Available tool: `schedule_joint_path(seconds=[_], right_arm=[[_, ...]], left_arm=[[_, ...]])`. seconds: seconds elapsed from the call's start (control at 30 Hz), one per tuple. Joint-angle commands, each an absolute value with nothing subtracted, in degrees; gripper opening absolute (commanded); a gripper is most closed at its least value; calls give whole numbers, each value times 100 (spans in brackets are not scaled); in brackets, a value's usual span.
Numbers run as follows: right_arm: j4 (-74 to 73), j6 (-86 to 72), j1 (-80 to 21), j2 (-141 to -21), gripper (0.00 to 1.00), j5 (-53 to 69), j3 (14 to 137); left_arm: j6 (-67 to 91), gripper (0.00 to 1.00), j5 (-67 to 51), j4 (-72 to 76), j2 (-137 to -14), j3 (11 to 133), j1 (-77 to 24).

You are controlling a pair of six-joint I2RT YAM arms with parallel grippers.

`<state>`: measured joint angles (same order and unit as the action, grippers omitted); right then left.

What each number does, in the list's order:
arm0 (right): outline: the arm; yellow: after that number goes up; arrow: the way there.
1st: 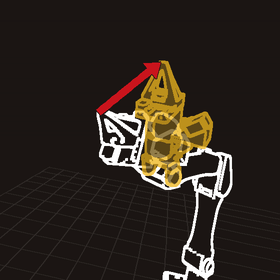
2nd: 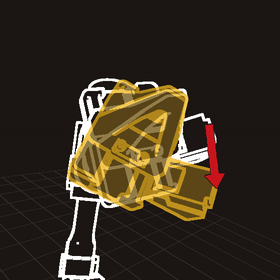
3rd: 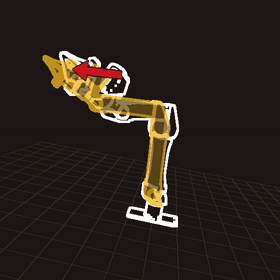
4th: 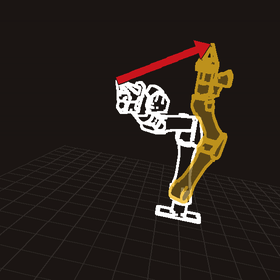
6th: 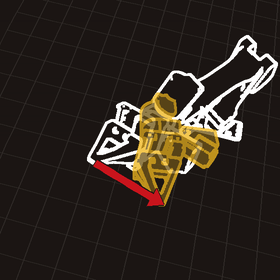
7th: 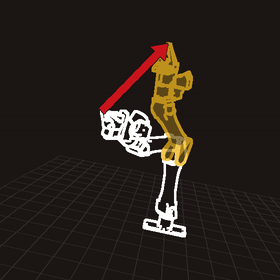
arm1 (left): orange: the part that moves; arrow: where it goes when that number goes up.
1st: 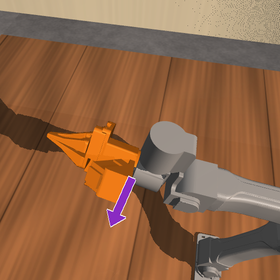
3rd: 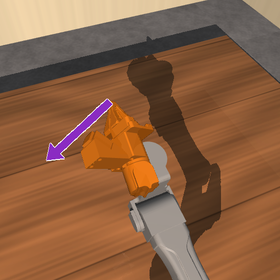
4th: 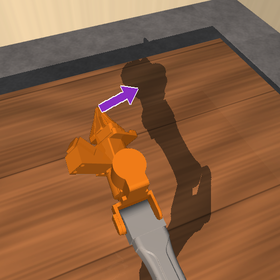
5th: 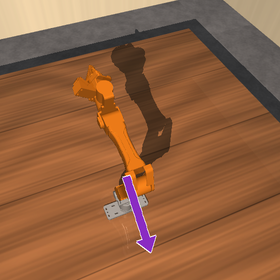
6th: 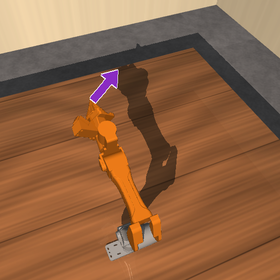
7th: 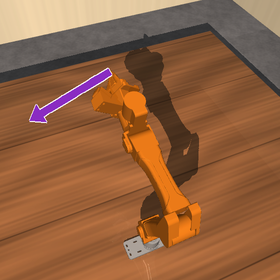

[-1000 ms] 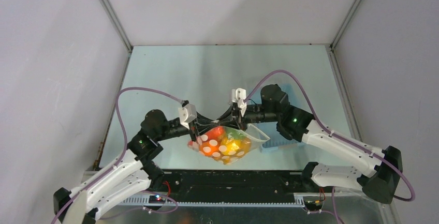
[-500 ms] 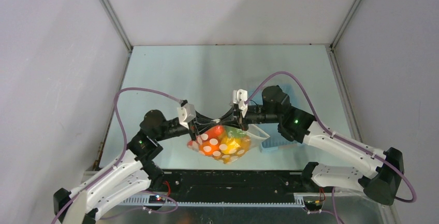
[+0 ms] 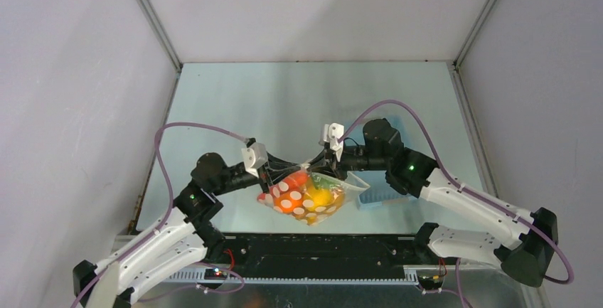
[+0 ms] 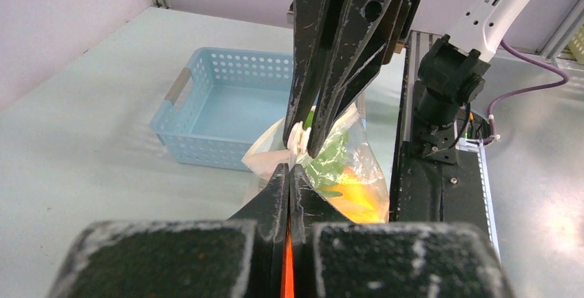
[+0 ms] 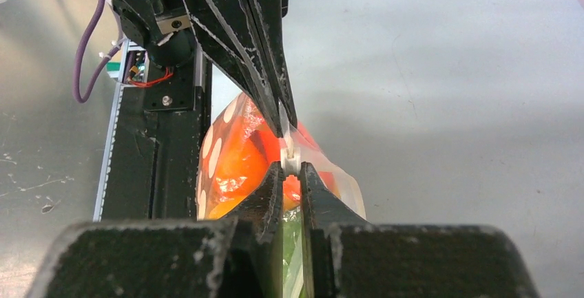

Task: Place the food in the zip-top bag and seal the zipper
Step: Zip the zipper food storage bag.

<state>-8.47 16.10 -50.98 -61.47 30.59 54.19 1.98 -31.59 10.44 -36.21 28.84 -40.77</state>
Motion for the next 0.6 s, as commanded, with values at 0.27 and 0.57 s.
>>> schedule_joint_path(seconds=[0.27,0.57], right_arm=[[562,1437,-4992,-6139,0,3552,5225],[198,1619,-5029,-6224,0,4138,5593]], left_arm=[[-678,26,-3903,312,-4016,3616,-4086],[-1056,27,-3837,-234,-4357,3885,-4082]])
